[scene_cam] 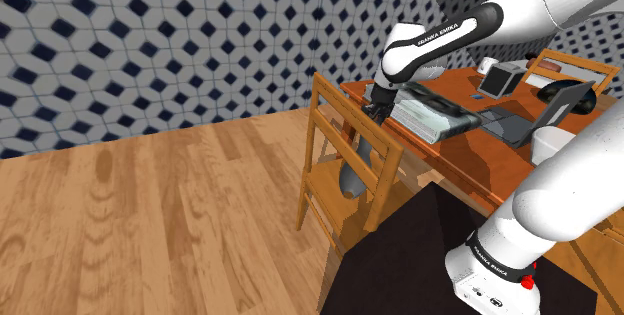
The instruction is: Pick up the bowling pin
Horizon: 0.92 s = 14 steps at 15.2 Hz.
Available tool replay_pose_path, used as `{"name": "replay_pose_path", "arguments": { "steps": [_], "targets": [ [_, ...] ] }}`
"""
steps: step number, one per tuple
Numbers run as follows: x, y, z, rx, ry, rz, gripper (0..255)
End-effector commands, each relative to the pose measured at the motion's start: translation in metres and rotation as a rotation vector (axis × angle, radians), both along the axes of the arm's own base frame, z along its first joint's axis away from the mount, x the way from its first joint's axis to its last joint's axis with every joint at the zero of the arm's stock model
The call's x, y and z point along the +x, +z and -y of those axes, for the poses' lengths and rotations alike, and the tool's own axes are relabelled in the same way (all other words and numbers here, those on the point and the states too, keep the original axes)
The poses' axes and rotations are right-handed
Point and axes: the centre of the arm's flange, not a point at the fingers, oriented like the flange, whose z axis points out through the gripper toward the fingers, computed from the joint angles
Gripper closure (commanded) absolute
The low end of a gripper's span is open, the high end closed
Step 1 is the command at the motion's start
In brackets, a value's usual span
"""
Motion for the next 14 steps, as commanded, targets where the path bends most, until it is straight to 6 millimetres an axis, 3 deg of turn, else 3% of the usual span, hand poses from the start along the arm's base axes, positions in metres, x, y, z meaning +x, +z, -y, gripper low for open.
{"name": "replay_pose_path", "arguments": {
  "steps": [1, 4, 14],
  "targets": [
    [0.000, -0.001, 0.000, 0.000, 0.000, -0.002, 255],
    [0.000, -0.001, 0.000, 0.000, 0.000, -0.002, 255],
    [0.000, 0.052, 0.000, 0.000, 0.000, -0.002, 255]
  ]
}}
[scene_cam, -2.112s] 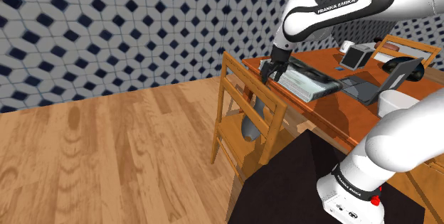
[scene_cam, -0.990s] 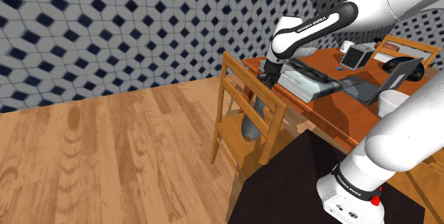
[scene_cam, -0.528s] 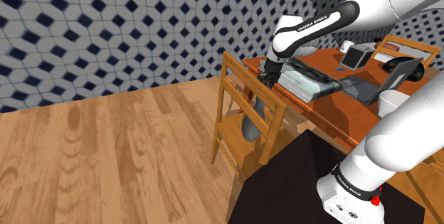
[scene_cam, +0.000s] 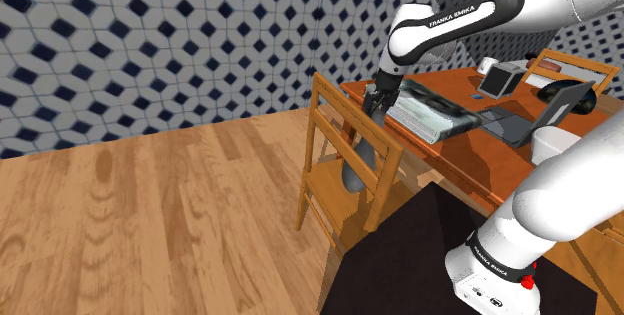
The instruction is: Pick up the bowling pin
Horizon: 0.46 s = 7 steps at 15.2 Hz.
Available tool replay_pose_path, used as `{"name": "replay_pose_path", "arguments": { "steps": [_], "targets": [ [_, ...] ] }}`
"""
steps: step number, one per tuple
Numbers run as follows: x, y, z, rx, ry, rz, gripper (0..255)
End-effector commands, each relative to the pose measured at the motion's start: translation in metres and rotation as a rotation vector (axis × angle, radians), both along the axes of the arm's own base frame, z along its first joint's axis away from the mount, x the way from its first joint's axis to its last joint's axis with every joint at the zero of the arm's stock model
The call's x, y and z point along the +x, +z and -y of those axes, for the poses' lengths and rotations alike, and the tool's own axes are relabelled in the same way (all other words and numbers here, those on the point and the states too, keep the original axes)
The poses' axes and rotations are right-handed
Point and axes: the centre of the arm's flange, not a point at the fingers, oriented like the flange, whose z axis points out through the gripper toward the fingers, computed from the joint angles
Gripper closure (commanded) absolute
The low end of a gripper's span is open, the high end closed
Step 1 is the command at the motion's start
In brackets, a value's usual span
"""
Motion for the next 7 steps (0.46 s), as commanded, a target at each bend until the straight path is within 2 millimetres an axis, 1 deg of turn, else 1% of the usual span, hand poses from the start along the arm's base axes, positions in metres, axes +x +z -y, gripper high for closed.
{"name": "replay_pose_path", "arguments": {
  "steps": [1, 5, 7],
  "targets": [
    [0.001, 0.011, 0.000, 0.000, 0.000, 0.002, 255],
    [0.001, 0.032, 0.000, 0.000, 0.000, 0.002, 255],
    [0.001, 0.033, 0.000, 0.000, 0.000, 0.002, 255]
  ]
}}
